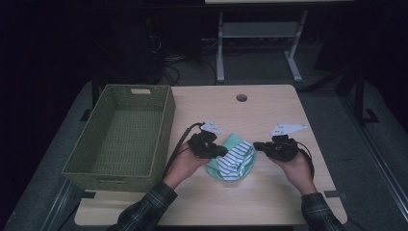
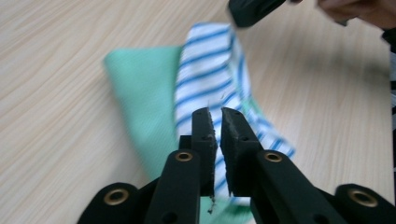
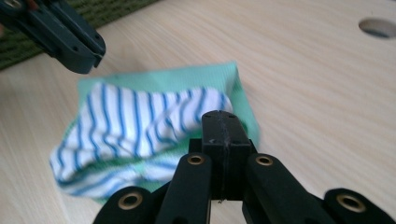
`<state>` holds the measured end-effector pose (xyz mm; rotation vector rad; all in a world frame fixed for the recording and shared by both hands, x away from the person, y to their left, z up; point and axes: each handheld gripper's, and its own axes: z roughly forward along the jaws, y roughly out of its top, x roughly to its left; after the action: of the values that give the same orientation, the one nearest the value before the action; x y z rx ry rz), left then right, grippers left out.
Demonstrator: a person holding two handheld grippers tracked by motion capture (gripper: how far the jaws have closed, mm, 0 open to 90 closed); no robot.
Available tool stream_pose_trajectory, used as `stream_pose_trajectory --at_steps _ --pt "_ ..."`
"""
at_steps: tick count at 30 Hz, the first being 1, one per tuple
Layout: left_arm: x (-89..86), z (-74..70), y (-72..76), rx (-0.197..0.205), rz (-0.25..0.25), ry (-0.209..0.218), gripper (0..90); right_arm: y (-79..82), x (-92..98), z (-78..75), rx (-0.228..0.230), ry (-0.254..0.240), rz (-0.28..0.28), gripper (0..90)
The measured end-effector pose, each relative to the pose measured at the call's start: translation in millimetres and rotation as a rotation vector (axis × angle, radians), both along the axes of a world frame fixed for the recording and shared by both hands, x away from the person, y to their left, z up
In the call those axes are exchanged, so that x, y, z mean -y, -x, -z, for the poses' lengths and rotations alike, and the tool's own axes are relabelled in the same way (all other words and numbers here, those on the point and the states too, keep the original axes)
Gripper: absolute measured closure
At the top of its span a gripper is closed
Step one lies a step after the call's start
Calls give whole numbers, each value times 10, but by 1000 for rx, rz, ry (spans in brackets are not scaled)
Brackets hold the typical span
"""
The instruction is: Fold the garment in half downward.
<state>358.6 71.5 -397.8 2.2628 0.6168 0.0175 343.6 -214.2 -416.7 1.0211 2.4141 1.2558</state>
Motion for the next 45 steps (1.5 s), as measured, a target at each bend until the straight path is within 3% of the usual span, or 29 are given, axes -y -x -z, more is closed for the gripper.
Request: stream_pose_trajectory --at_steps 7,12,19,26,31,36,45 --pt "-178 130 54 -24 -48 -43 864 -96 -163 -127 21 -9 -39 899" --pt "-171 221 51 -23 -58 -75 864 -182 -241 44 -16 23 -42 899" --pt "-83 379 10 -17 -52 -167 865 -241 -158 321 -80 49 -11 899" --pt "-69 508 -40 -21 -63 -225 883 -235 -166 472 -117 75 -22 899" --pt "-79 522 -52 -24 -67 -219 888 -216 -165 488 -124 86 -26 899" --pt "-99 495 -55 -34 -76 -193 888 -246 -157 335 -87 42 -20 899" --pt "-96 512 -66 -33 -69 -201 888 -505 -373 226 -55 17 -41 899"
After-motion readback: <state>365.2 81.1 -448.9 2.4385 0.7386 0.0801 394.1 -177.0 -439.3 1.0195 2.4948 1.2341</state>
